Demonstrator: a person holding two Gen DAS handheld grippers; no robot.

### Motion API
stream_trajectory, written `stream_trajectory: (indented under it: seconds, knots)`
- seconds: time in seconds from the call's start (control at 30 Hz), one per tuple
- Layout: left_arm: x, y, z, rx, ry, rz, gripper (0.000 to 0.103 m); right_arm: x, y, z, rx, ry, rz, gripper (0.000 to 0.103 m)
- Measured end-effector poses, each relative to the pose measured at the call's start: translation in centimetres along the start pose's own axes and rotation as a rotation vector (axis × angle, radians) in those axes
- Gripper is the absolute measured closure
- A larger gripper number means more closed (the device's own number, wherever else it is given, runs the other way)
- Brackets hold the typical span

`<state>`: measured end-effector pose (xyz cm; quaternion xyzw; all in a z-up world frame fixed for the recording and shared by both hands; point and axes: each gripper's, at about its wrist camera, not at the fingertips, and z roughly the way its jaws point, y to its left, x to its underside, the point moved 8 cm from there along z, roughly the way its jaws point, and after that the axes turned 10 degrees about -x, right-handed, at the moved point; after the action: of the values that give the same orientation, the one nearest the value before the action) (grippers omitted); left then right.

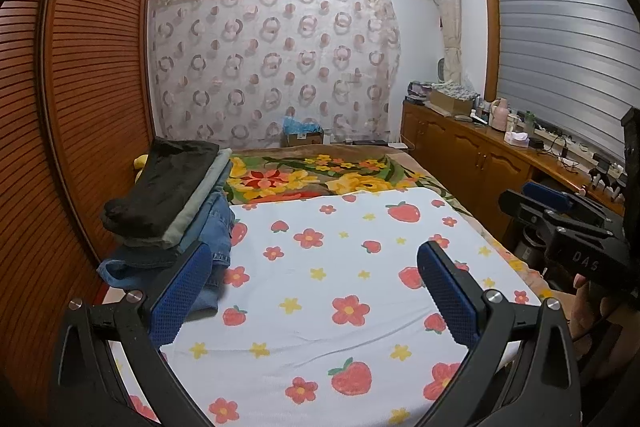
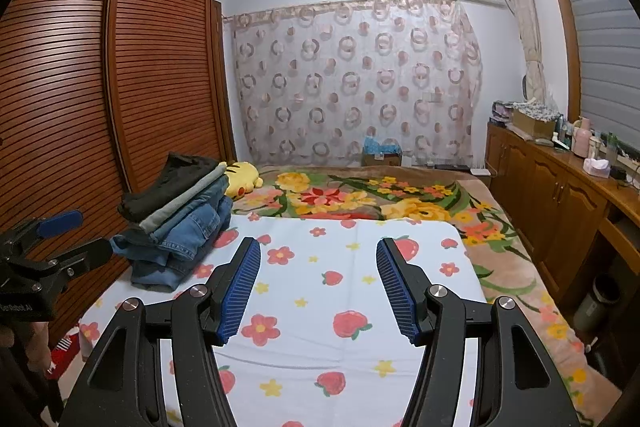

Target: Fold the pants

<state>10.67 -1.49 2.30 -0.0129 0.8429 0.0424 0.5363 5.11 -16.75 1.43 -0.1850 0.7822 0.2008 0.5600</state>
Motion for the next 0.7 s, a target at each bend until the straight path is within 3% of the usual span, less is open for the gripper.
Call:
stream_trajectory:
  seconds: [0.7]
  knots:
    - [-0.08,0.10,-0.02,0.001,0.000,-0.001,0.000,0.00,-0.24,-0.05,0.003,0.000,-0.004,0.040]
